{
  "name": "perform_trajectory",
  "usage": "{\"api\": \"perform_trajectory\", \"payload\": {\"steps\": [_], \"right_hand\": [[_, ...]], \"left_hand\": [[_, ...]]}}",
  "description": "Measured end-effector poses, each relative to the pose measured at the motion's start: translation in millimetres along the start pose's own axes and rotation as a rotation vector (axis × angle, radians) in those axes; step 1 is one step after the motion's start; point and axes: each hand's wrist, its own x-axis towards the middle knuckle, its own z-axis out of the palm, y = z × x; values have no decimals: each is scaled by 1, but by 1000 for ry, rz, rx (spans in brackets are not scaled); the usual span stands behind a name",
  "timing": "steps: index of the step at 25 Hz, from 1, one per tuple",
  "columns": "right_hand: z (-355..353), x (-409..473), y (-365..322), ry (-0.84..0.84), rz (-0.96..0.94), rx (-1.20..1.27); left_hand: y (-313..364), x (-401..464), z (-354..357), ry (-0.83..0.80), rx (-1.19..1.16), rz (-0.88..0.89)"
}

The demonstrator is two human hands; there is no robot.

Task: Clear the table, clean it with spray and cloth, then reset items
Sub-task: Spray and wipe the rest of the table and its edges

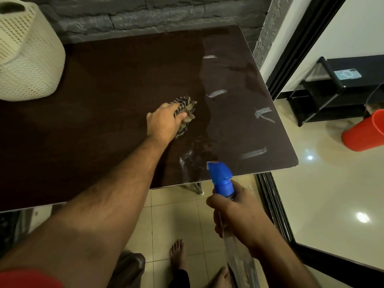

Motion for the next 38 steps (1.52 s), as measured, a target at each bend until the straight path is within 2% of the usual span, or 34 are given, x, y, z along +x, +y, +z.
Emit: {"api": "perform_trajectory", "payload": {"steps": [2,5,6,7,9,11,13,16,17,20,21,23,25,27,29,32,34,35,37,38], "right_hand": [[-4,1,-2,31,-17,50],[-16,1,-3,69,-37,68],[-19,-1,-1,68,-30,59],[-20,-2,0,59,-22,50],[-22,-3,0,42,-13,24],[-24,-6,0,41,-4,40],[-24,-9,-1,35,-23,73],[-27,-17,4,35,-26,70],[-29,-17,6,38,-29,74],[-38,-12,12,54,-20,59],[-40,-11,11,59,-25,57],[-41,-11,8,60,-39,65],[-43,-11,7,55,-47,56],[-43,-12,10,37,-34,58],[-46,-9,14,35,-42,72],[-52,-2,11,44,-41,70],[-56,5,3,47,-55,81],[-58,6,-1,50,-66,83],[-66,7,-8,65,-105,86],[-71,7,-9,70,-117,80]], "left_hand": [[12,-32,0,-49,-13,85],[4,-108,-2,-118,-21,367],[-8,-119,-5,-139,-35,390],[-17,-111,-9,-137,-24,363],[-16,-68,-12,-86,48,179],[11,-35,-15,-61,17,12],[42,-53,1,-127,-14,73],[25,-129,3,-178,-19,386],[6,-129,-2,-155,-26,399],[-24,-72,-14,-63,81,64],[-16,-59,-15,-31,63,9],[15,-69,-5,-47,35,67],[38,-109,4,-132,6,238],[25,-139,-1,-145,-11,337],[10,-116,-3,-104,50,283],[30,-55,2,-24,21,72],[65,-62,11,-83,-1,109],[76,-81,14,-148,-8,183],[70,-127,10,-184,-25,357],[56,-138,4,-184,-11,370]]}}
